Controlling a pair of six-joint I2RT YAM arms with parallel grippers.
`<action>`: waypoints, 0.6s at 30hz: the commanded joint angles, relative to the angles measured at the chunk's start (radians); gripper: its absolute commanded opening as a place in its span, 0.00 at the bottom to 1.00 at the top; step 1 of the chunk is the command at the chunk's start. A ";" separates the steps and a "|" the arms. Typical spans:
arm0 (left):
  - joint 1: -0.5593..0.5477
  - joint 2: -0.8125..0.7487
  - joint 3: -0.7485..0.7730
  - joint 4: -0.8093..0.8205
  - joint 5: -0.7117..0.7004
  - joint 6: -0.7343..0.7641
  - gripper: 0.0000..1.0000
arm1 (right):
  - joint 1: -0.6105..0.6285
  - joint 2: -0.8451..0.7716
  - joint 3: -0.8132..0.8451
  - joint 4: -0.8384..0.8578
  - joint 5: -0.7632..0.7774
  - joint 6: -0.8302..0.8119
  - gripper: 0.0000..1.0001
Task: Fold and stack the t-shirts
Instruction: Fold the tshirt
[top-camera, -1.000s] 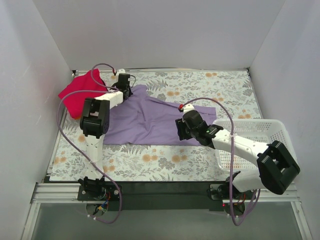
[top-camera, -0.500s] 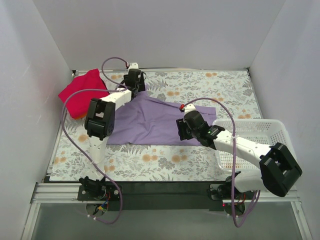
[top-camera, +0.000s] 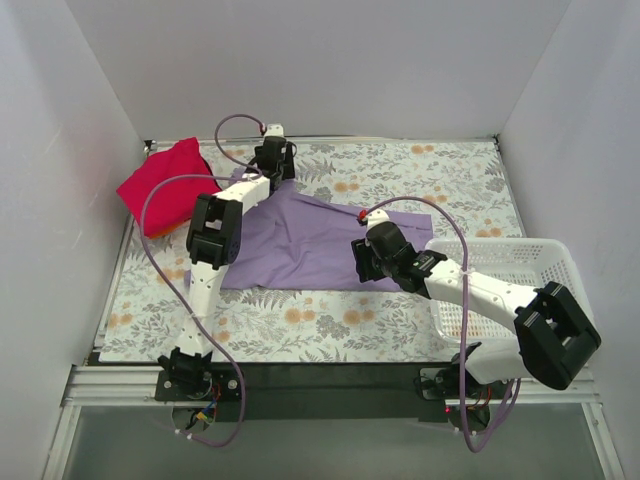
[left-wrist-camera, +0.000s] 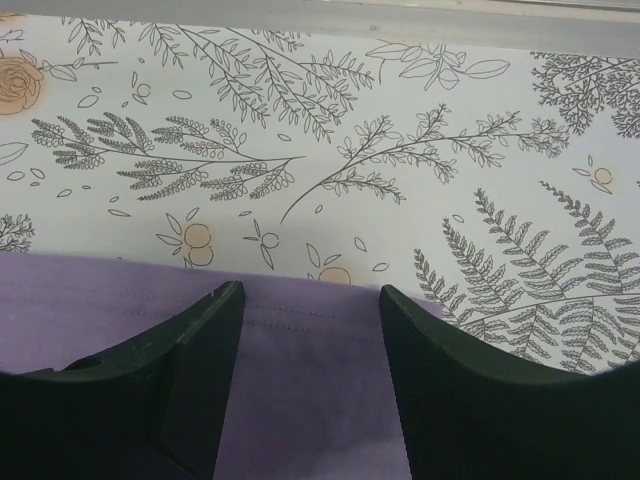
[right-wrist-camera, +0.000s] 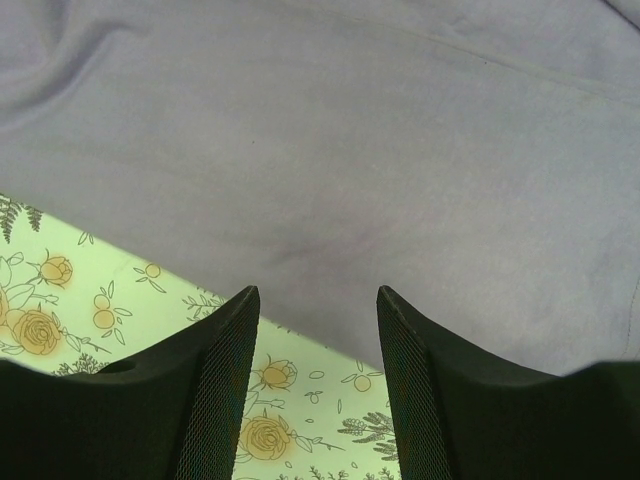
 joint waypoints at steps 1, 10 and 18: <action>0.000 -0.015 0.034 -0.044 0.020 0.010 0.53 | 0.005 0.000 0.001 0.024 0.001 0.012 0.46; 0.002 -0.001 0.009 -0.061 0.028 0.013 0.13 | 0.008 -0.010 -0.004 0.027 -0.001 0.017 0.46; 0.002 -0.066 -0.012 -0.042 0.011 0.002 0.00 | 0.002 -0.010 0.031 0.018 0.090 0.008 0.48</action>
